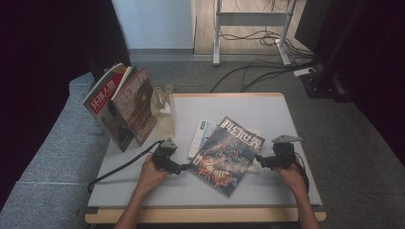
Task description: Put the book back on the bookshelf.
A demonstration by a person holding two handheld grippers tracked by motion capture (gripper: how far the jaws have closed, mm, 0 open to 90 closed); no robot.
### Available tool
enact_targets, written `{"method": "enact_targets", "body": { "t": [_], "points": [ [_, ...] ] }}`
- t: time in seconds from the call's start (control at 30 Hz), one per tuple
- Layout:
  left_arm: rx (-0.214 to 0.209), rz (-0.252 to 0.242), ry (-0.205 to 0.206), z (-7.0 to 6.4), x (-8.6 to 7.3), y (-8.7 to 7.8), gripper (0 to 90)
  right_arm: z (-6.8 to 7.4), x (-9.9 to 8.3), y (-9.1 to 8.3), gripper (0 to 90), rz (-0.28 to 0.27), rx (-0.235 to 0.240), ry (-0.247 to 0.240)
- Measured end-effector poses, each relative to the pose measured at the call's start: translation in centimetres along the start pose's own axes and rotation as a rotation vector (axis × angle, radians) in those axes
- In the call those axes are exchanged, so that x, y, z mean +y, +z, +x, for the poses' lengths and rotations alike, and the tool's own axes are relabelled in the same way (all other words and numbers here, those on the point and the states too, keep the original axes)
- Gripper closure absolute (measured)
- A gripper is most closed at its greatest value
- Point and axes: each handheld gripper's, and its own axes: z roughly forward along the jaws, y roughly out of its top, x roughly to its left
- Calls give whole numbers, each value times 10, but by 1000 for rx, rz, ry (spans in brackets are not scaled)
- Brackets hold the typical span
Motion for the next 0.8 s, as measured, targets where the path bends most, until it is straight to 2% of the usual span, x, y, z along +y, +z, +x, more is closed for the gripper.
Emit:
{"method": "enact_targets", "body": {
  "t": [0.1,0.17,0.2,0.37,0.8],
  "points": [
    [21,7,17,-2,0,1,0,3,1,3,0,1,12,5],
    [60,24,45,-7,0,3,0,4,1,6,0,5,20,4],
    [63,25,47,-7,0,3,0,6,0,8,0,6,27,7],
    [64,23,45,-7,0,3,0,8,0,16,0,11,50,20],
    [63,19,43,-7,-1,3,0,-2,2,38,0,0,182,142]
  ]
}}
